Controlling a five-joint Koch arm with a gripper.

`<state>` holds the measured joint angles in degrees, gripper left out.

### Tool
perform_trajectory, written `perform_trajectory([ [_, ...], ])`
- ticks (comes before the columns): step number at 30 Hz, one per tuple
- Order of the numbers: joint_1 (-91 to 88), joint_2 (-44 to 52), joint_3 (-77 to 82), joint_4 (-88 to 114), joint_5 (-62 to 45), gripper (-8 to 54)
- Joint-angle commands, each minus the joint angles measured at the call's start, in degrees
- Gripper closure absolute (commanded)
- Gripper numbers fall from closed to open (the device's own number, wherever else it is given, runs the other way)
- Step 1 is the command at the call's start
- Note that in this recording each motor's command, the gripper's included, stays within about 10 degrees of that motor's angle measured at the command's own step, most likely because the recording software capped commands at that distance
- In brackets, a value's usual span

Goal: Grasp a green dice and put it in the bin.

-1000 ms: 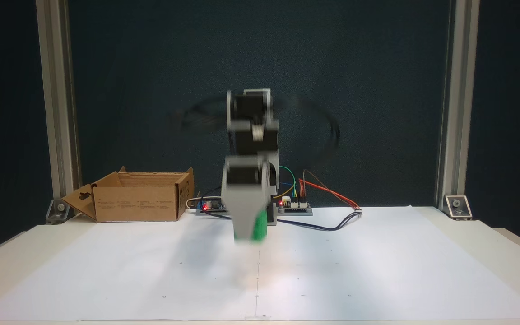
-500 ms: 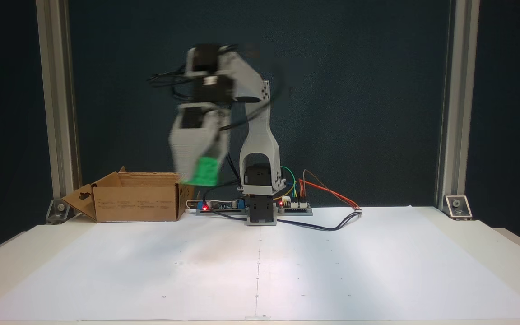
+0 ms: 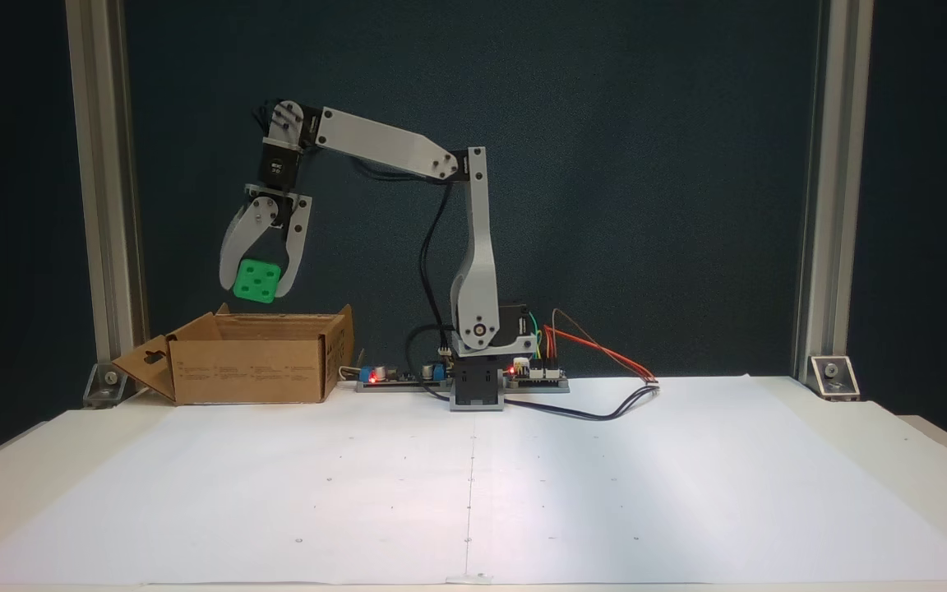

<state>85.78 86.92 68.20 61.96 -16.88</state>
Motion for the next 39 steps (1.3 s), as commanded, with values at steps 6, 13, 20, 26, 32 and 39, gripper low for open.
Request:
perform_trajectory([
  [6, 12.92, 1.05, -1.58, -2.29, -11.34, 34.0],
  [13, 18.72, -6.33, -0.53, -5.1, -16.17, 34.0],
  [20, 18.9, -8.79, 7.82, -16.17, -16.44, 34.0],
  [26, 20.48, -9.32, 9.84, -16.44, -16.26, 5.8],
  [32, 21.62, -8.26, 9.58, -17.4, -16.0, 2.9],
  [39, 12.48, 3.52, 9.58, -16.0, -5.1, 3.0],
])
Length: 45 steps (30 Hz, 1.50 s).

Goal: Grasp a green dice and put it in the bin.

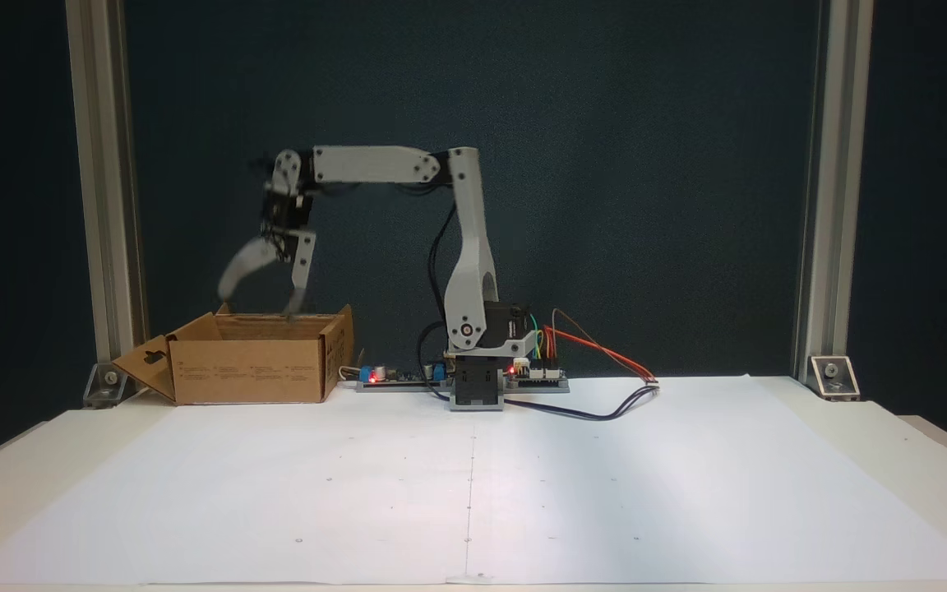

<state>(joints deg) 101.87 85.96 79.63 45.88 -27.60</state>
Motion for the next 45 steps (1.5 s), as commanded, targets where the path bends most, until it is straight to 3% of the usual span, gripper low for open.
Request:
perform_trajectory([
  [1, -6.77, 5.71, -1.85, 0.0, 8.17, 2.9],
  [10, -37.53, 14.15, -1.85, -1.58, 26.37, 2.8],
  [25, -91.93, 20.74, 1.41, -5.36, 30.32, 0.8],
  [31, -96.15, 26.37, 16.0, -15.56, 30.32, 0.8],
  [39, -95.36, 42.54, 40.52, -36.98, 30.41, 0.4],
  [45, -95.54, 49.66, 49.66, -50.71, 30.32, -0.4],
])
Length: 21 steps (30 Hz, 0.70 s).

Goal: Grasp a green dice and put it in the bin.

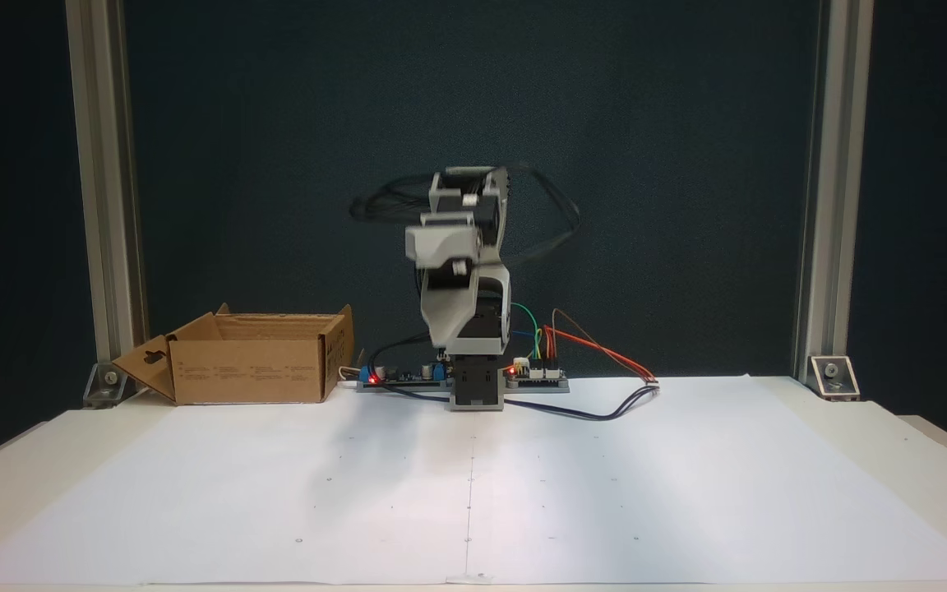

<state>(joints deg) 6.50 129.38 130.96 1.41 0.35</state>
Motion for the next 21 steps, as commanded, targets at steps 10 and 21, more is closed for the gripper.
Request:
perform_trajectory([
  [10, -0.18, 6.59, 15.73, -31.09, 2.11, 0.4],
  [21, -0.35, 6.5, 31.03, -56.85, 2.02, 0.9],
])
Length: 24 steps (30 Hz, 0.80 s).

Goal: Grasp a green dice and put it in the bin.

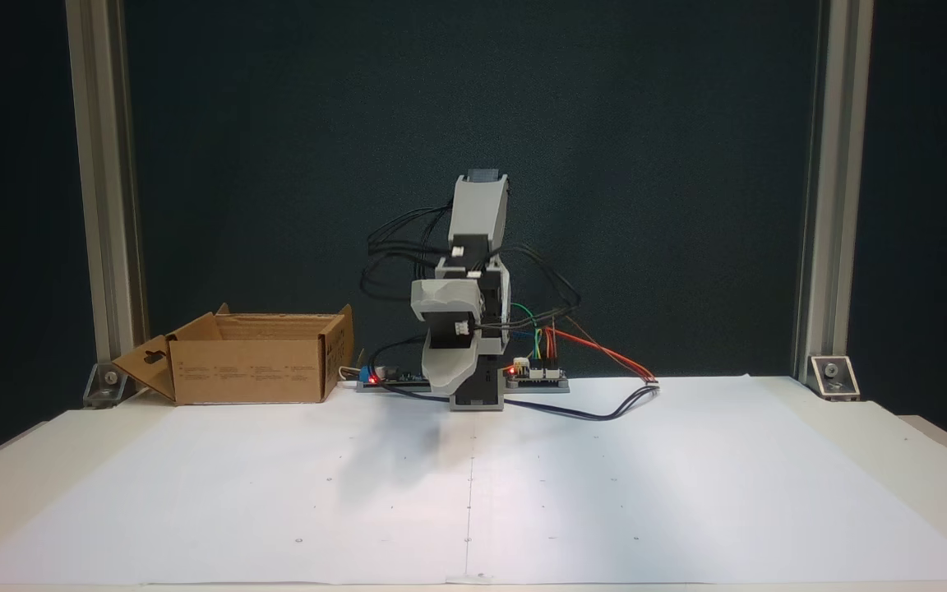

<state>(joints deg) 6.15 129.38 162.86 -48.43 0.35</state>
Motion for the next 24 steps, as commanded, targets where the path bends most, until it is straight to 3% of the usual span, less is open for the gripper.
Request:
perform_trajectory([
  [1, 0.0, 6.5, 0.7, -9.47, 2.02, 1.1],
  [14, 0.09, 6.42, 16.44, -38.74, 1.93, 0.7],
  [24, -0.09, 6.24, 16.44, -39.11, 1.85, 0.6],
])
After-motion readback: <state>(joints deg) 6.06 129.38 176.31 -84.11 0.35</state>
